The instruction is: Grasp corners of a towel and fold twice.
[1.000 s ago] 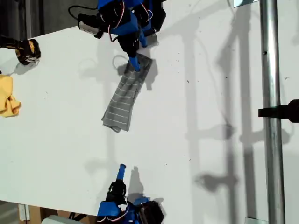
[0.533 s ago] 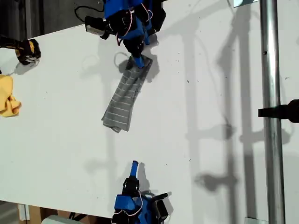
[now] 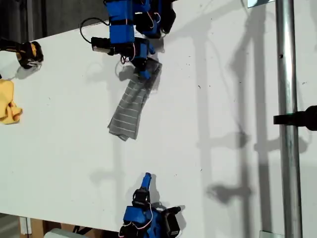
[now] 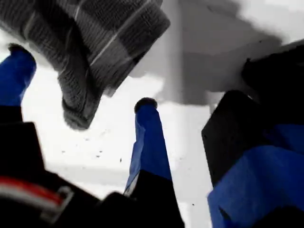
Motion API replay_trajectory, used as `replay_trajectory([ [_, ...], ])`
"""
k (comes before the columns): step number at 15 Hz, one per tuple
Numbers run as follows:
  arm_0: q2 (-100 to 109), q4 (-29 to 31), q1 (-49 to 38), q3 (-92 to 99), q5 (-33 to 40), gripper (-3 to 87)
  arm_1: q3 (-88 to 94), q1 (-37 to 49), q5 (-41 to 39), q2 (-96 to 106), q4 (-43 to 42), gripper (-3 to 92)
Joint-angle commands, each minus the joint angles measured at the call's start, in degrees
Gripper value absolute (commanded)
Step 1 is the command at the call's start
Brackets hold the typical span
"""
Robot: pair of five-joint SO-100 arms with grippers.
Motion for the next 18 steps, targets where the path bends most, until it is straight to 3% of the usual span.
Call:
replay_trajectory([
  [1, 0.4, 1.7, 3.0, 0.3, -4.8, 7.0, 0.8, 1.1, -1.0, -4.5, -5.4, 42.3],
  [4, 0.3, 11.6, 3.4, 0.3, -20.1, 8.3, 3.9, 4.6, -7.4, -7.6, -14.9, 39.6],
  [5, 0.3, 11.7, 3.4, 0.3, -16.8, 8.4, 3.3, 5.6, -8.5, -8.1, -15.0, 39.1],
  [8, 0.3, 11.7, 3.2, 0.3, -16.7, 8.4, 2.7, 12.6, -17.8, -9.8, -17.9, 34.4],
  [9, 0.3, 11.7, 3.0, 0.3, -16.4, 8.4, 2.4, 15.0, -20.7, -9.7, -18.9, 28.9],
  [10, 0.3, 11.7, 2.9, 0.3, -16.2, 8.4, 2.4, 16.7, -20.8, -8.3, -18.9, 4.4],
  [12, 0.3, 11.7, 2.9, 0.3, -16.2, 8.4, 3.1, 17.5, -22.2, -5.4, -20.2, 0.1],
  [14, 0.3, 11.7, 3.3, 0.3, -16.2, 8.4, 1.9, 13.7, -19.3, -0.7, -16.1, -0.1],
  [18, 0.3, 11.7, 3.4, 0.3, -15.7, 8.4, -0.4, 0.6, -6.6, 18.5, 2.9, -0.1],
])
